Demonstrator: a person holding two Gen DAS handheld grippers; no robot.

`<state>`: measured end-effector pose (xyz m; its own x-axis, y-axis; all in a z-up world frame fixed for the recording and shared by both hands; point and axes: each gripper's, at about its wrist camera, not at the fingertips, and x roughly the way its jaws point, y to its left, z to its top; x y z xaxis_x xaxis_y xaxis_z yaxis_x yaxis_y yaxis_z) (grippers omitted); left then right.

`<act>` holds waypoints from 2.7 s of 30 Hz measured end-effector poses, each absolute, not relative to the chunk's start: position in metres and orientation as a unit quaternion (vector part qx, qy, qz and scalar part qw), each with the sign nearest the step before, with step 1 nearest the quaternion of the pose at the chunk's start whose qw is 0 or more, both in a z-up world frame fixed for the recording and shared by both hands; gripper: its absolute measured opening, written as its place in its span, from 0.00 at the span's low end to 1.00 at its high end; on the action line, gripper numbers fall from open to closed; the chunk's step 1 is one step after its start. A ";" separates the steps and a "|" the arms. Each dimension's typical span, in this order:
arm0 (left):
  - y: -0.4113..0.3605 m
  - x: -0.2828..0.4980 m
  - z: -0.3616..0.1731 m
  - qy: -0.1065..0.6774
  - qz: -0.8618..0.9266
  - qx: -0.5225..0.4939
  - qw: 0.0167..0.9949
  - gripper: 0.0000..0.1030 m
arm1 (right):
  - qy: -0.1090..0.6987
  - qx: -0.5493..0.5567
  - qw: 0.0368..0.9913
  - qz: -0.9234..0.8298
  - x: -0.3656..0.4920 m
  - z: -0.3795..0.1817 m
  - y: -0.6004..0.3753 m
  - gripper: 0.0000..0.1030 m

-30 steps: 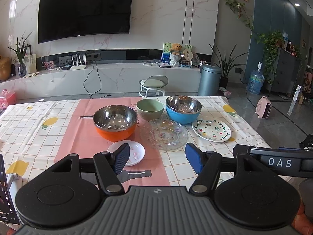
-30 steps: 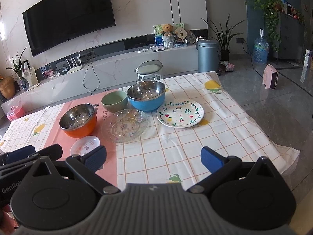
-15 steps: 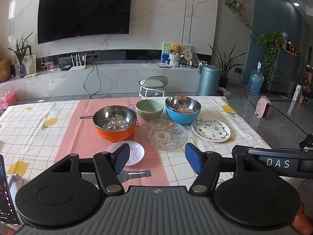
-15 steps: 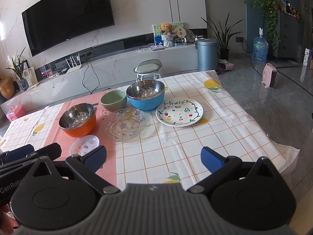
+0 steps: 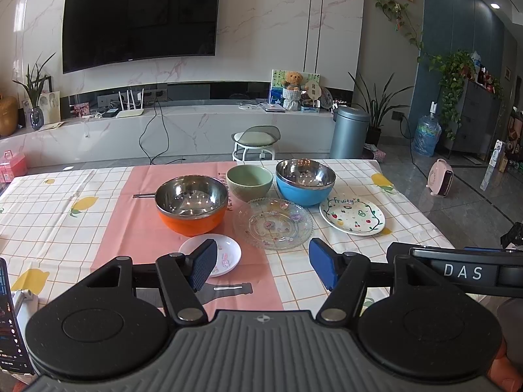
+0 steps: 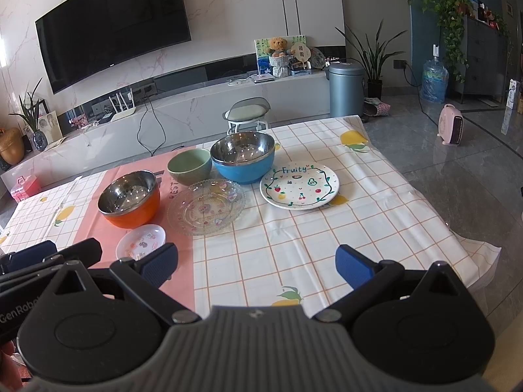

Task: Organize plates and bowls

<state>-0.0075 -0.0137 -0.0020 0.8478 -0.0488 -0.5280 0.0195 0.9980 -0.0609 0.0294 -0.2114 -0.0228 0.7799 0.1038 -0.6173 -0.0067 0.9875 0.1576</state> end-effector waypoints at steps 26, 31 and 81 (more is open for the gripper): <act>0.081 0.054 -0.028 0.332 0.002 -0.119 0.936 0.52 | 0.347 0.001 0.930 0.124 0.097 -0.043 -0.144 0.97; 0.097 0.068 -0.036 0.329 0.015 -0.147 0.933 0.42 | 0.329 -0.021 0.933 0.141 0.116 -0.042 -0.122 0.90; 0.162 0.201 -0.093 0.390 0.090 -0.283 0.872 0.14 | 0.464 0.043 0.875 0.129 0.286 -0.115 -0.017 0.20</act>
<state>0.2011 0.1620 -0.0933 0.6791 -0.0636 -0.7312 -0.3778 0.8239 -0.4225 0.2860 -0.0169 -0.1147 0.5362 0.2659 -0.8011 -0.1864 0.9630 0.1948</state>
